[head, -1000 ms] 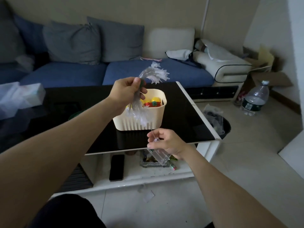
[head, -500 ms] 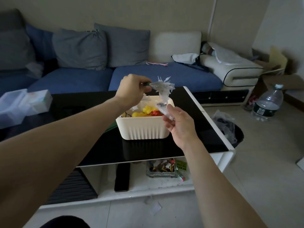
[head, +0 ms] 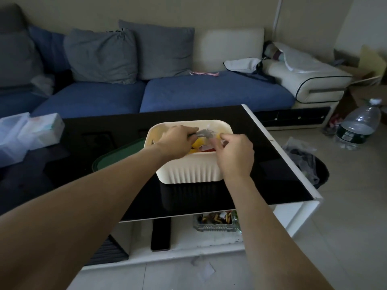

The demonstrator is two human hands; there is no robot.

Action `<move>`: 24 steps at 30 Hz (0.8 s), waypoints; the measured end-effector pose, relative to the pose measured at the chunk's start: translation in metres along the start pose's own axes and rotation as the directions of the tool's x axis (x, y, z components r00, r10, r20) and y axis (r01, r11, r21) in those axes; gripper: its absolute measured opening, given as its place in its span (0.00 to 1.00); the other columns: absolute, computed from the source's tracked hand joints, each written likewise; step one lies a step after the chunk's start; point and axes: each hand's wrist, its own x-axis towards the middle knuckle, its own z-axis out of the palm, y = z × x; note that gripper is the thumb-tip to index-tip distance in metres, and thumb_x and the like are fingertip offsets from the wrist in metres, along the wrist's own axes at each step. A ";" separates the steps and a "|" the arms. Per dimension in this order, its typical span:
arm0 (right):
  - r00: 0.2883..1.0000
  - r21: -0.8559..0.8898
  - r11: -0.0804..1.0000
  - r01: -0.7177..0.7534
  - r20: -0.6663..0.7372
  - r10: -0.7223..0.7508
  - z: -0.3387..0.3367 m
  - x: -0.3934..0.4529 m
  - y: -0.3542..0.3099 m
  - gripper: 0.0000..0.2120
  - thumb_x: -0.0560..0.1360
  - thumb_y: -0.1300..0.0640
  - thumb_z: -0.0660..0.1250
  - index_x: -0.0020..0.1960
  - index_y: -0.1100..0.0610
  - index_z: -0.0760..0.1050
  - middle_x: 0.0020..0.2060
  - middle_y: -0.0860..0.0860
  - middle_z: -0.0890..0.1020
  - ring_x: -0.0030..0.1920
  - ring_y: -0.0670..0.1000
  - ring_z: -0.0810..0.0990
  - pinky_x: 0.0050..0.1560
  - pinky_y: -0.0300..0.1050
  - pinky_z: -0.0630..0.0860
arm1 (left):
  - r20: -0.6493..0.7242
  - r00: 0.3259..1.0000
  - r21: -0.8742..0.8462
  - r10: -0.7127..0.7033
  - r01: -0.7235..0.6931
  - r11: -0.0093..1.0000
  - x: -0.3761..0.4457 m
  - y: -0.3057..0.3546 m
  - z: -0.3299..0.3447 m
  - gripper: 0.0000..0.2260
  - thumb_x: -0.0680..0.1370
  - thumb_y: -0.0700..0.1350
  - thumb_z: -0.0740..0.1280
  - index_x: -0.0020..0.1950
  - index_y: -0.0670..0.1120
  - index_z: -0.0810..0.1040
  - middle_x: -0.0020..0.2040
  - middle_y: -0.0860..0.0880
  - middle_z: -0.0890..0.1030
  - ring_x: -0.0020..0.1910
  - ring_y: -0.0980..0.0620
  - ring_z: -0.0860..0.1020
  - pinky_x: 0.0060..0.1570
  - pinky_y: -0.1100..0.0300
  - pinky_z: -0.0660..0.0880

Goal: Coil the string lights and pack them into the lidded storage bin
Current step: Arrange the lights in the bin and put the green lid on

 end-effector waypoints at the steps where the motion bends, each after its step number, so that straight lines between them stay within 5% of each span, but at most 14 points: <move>1: 0.999 -0.041 0.999 0.005 -0.035 -0.006 0.003 0.000 -0.001 0.11 0.78 0.48 0.70 0.55 0.54 0.83 0.50 0.51 0.77 0.45 0.48 0.75 0.37 0.39 0.67 | 0.064 0.998 -0.002 -0.004 0.004 1.000 0.001 -0.002 0.002 0.18 0.83 0.50 0.58 0.73 0.55 0.71 0.65 0.48 0.78 0.61 0.45 0.76 0.62 0.49 0.73; 3: 0.997 -0.142 0.989 0.027 -0.062 -0.036 0.007 0.000 -0.001 0.09 0.80 0.49 0.68 0.54 0.52 0.84 0.51 0.51 0.77 0.49 0.50 0.69 0.46 0.45 0.67 | 0.168 0.986 0.011 -0.019 0.017 1.000 0.004 -0.011 0.007 0.20 0.81 0.53 0.56 0.73 0.59 0.70 0.65 0.49 0.77 0.61 0.44 0.75 0.63 0.45 0.72; 6: 0.994 -0.254 0.965 0.056 -0.080 -0.079 0.009 0.000 -0.003 0.11 0.81 0.51 0.64 0.49 0.52 0.84 0.48 0.51 0.79 0.53 0.54 0.68 0.49 0.50 0.60 | 0.264 0.964 -0.048 -0.011 0.025 0.999 0.002 -0.016 0.005 0.19 0.81 0.54 0.57 0.72 0.57 0.73 0.62 0.48 0.79 0.60 0.45 0.75 0.61 0.55 0.69; 8: 0.993 -0.260 0.963 0.063 -0.082 -0.087 0.010 -0.002 -0.003 0.13 0.82 0.50 0.62 0.46 0.53 0.83 0.42 0.50 0.78 0.55 0.55 0.70 0.50 0.51 0.60 | 0.230 0.973 -0.105 -0.026 0.052 0.993 -0.001 -0.013 0.002 0.18 0.82 0.56 0.59 0.68 0.54 0.77 0.67 0.47 0.75 0.70 0.44 0.68 0.64 0.55 0.64; 11: 0.992 -0.241 0.967 0.089 -0.071 -0.109 0.010 -0.006 -0.003 0.15 0.81 0.48 0.62 0.44 0.54 0.81 0.38 0.50 0.77 0.57 0.55 0.72 0.55 0.54 0.64 | -0.228 0.968 -0.171 -0.103 0.064 0.983 -0.017 -0.013 -0.001 0.15 0.79 0.50 0.65 0.65 0.50 0.79 0.73 0.46 0.67 0.75 0.45 0.57 0.70 0.52 0.54; 13: 0.989 -0.224 0.968 0.110 -0.073 -0.129 0.012 -0.010 -0.003 0.13 0.81 0.48 0.63 0.49 0.54 0.82 0.43 0.51 0.79 0.59 0.56 0.72 0.59 0.56 0.65 | -0.540 0.817 -0.293 -0.202 0.042 0.955 -0.034 -0.023 -0.001 0.14 0.75 0.41 0.63 0.58 0.46 0.81 0.65 0.45 0.72 0.68 0.43 0.64 0.62 0.54 0.59; 15: 0.986 -0.196 0.972 0.132 -0.072 -0.148 0.017 -0.016 -0.005 0.13 0.80 0.47 0.64 0.55 0.54 0.80 0.51 0.53 0.80 0.62 0.57 0.72 0.64 0.59 0.66 | -0.638 0.676 -0.408 -0.370 0.111 0.906 -0.056 -0.041 0.003 0.14 0.71 0.35 0.62 0.53 0.45 0.80 0.60 0.44 0.73 0.63 0.43 0.67 0.58 0.58 0.59; 18: 0.960 -0.087 0.963 0.253 -0.103 -0.261 0.027 -0.021 -0.008 0.14 0.74 0.44 0.69 0.50 0.54 0.81 0.53 0.53 0.80 0.60 0.58 0.75 0.64 0.60 0.69 | -0.523 0.642 -0.445 -0.561 0.356 0.822 -0.083 -0.076 0.020 0.17 0.72 0.34 0.61 0.57 0.46 0.78 0.63 0.44 0.71 0.65 0.43 0.66 0.63 0.55 0.60; 21: 0.900 -0.030 0.900 0.435 0.018 -0.435 0.033 -0.022 -0.008 0.12 0.70 0.43 0.72 0.43 0.52 0.82 0.44 0.49 0.83 0.51 0.54 0.79 0.59 0.55 0.72 | -0.258 0.726 -0.244 -0.637 0.589 0.770 -0.098 -0.105 0.047 0.21 0.73 0.37 0.64 0.66 0.46 0.73 0.69 0.43 0.67 0.70 0.41 0.62 0.69 0.47 0.59; 24: 0.868 -0.125 0.862 0.491 0.152 -0.472 0.034 -0.025 -0.007 0.10 0.71 0.47 0.74 0.47 0.51 0.82 0.45 0.48 0.84 0.52 0.54 0.79 0.64 0.55 0.67 | -0.091 0.781 -0.096 -0.618 0.611 0.786 -0.102 -0.121 0.058 0.29 0.75 0.41 0.65 0.76 0.45 0.63 0.76 0.44 0.62 0.77 0.44 0.56 0.73 0.45 0.56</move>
